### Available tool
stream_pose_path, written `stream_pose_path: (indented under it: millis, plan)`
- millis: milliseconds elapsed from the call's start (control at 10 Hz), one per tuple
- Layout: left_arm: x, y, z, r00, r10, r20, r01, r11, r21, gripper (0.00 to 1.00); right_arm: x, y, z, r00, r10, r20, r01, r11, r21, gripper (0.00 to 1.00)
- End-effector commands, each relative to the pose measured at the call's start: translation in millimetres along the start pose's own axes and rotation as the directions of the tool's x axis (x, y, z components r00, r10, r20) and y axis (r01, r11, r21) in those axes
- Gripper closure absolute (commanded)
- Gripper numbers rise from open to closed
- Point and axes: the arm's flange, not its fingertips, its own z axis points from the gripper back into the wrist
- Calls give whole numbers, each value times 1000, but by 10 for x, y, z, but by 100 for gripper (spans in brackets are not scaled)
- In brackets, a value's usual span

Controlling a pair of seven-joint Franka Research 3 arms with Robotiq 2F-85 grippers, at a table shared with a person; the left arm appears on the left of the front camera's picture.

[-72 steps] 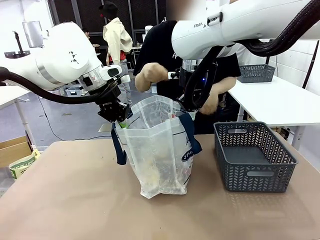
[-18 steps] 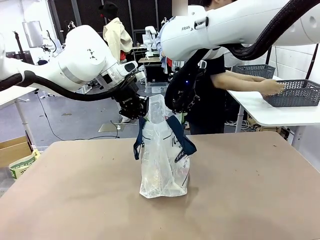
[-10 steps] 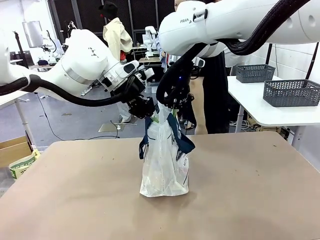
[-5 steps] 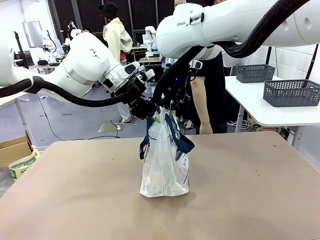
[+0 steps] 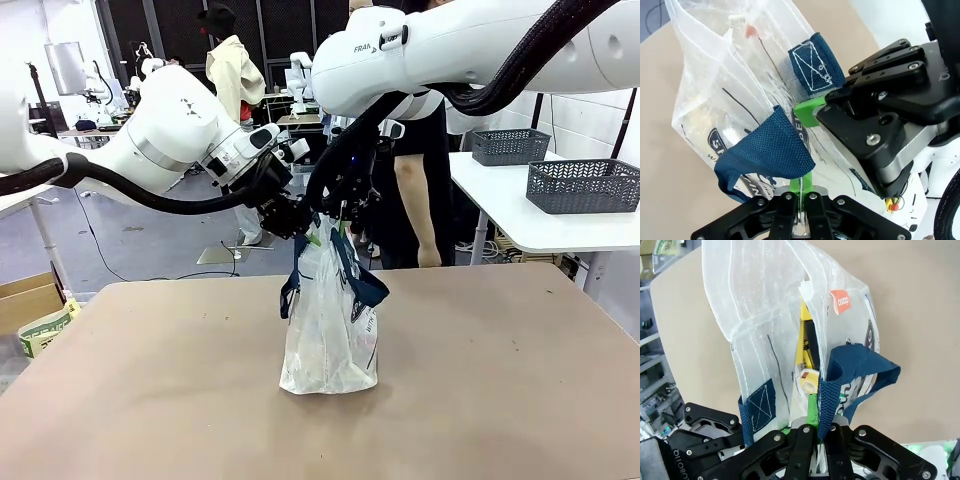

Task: Transfer purchased items from the store into the shopping bag.
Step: Move the Reusable shopping bag to the right side of the table.

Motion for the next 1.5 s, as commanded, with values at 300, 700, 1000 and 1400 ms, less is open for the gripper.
stream_pose_path:
  millis: [300, 700, 1000, 1400]
  plan:
    - [-86, -6, 16, 996, 27, 79, -25, 999, -26, 5, -3, -11, -5, 1000, -18, 1, 18, 1000, 26, 100]
    - [-267, -76, 30, 989, 38, 143, -27, 997, -75, 0, 67, -78, 21, 998, -68, 8, 68, 996, 61, 100]
    - [-432, -208, 50, 985, 42, 170, -29, 997, -76, 0, 88, -116, 60, 997, -72, 18, 70, 996, 63, 100]
    - [-485, -287, 36, 982, 35, 187, -20, 997, -80, 0, 84, -69, 29, 997, -68, 22, 67, 996, 61, 100]
